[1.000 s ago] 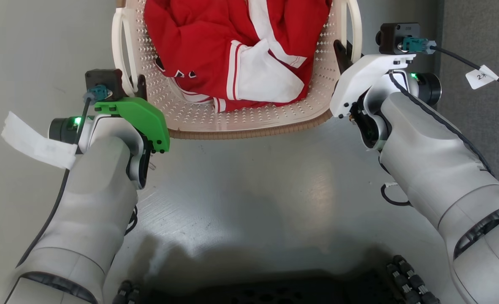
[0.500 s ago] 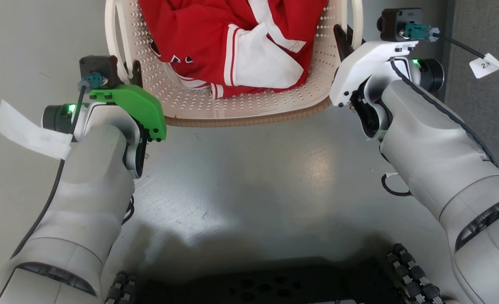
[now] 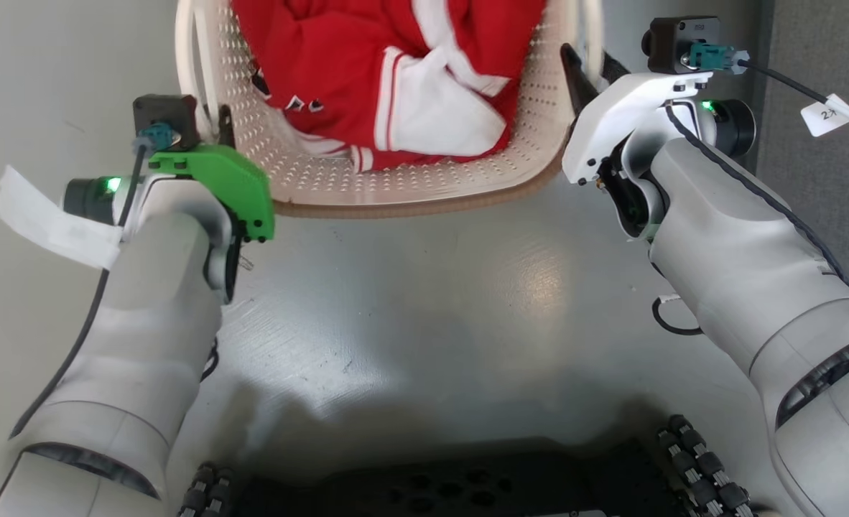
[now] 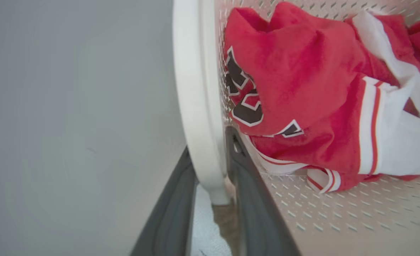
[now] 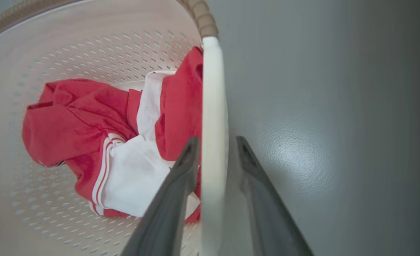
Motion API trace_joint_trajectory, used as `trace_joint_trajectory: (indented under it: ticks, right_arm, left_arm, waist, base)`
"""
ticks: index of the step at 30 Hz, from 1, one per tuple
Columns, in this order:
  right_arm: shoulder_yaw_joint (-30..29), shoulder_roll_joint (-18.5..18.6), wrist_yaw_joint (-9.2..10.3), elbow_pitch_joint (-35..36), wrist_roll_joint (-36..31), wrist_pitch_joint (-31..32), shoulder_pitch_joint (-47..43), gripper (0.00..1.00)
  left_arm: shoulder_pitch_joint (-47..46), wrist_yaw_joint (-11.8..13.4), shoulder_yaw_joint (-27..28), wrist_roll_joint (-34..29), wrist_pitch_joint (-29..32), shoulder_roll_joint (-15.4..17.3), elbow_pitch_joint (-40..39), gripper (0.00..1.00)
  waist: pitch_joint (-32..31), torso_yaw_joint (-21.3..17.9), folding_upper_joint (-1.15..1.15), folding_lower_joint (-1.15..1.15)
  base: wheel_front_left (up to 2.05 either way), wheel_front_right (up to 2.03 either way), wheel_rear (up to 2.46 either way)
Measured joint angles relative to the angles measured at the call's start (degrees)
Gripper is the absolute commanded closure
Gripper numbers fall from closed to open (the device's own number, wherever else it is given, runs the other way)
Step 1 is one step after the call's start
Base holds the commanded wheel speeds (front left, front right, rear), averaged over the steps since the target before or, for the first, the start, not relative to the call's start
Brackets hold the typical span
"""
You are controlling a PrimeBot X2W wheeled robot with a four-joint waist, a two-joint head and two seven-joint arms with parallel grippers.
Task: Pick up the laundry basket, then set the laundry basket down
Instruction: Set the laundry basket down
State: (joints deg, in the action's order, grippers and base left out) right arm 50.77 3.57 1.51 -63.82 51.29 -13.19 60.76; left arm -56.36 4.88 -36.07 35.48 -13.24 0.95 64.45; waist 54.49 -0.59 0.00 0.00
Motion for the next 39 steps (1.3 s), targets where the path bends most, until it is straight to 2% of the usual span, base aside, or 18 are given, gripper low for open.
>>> trace_joint_trajectory:
  ticks: [1, 2, 18, 28, 32, 39]
  right_arm:
    - [0.02, 0.08, 0.00, -0.04, 0.00, -0.26, 0.00, 0.04]
    - [0.05, 0.08, 0.00, -0.12, 0.00, -0.40, 0.00, 0.00]
    - [0.48, 0.03, -0.08, -1.46, 0.16, -0.48, -0.16, 0.00]
    - [-0.62, 0.03, -0.48, -2.52, 0.16, -0.99, -0.32, 0.00]
    - [-1.83, 0.10, -0.52, -2.02, 0.14, -1.16, -0.31, 0.00]
    - [-5.57, 1.79, -0.40, 3.37, -1.57, -1.23, -0.30, 0.00]
  left_arm:
    - [0.00, 0.02, 0.00, -0.25, 0.00, 0.10, 0.32, 0.00]
    - [0.00, 0.02, 0.01, -0.51, -0.01, 0.38, 0.62, 0.00]
    - [-0.01, 0.11, 0.69, -0.53, -0.68, 1.03, 2.07, 0.00]
    - [0.10, 0.10, 1.30, -0.53, -1.02, 1.22, 1.66, 0.00]
    - [0.23, 0.10, 2.70, -0.66, -1.03, 2.03, -2.32, 0.00]
    - [1.58, 0.10, 5.80, -2.30, -1.18, 3.89, -11.35, 0.00]
  waist:
    - [-0.17, -0.01, 0.00, 0.00]
    - [-0.34, -0.01, 0.00, 0.00]
    - [-3.59, -0.15, 0.00, 0.00]
    - [-9.15, -0.35, 0.00, 0.00]
    - [-11.81, -0.38, 0.00, 0.00]
    - [-16.74, -0.34, 0.00, 0.00]
  base:
    - [0.00, 0.00, 0.00]
    - [0.00, 0.00, 0.00]
    - [0.00, 0.00, 0.00]
    - [0.00, 0.00, 0.00]
    - [0.00, 0.00, 0.00]
    - [0.00, 0.00, 0.00]
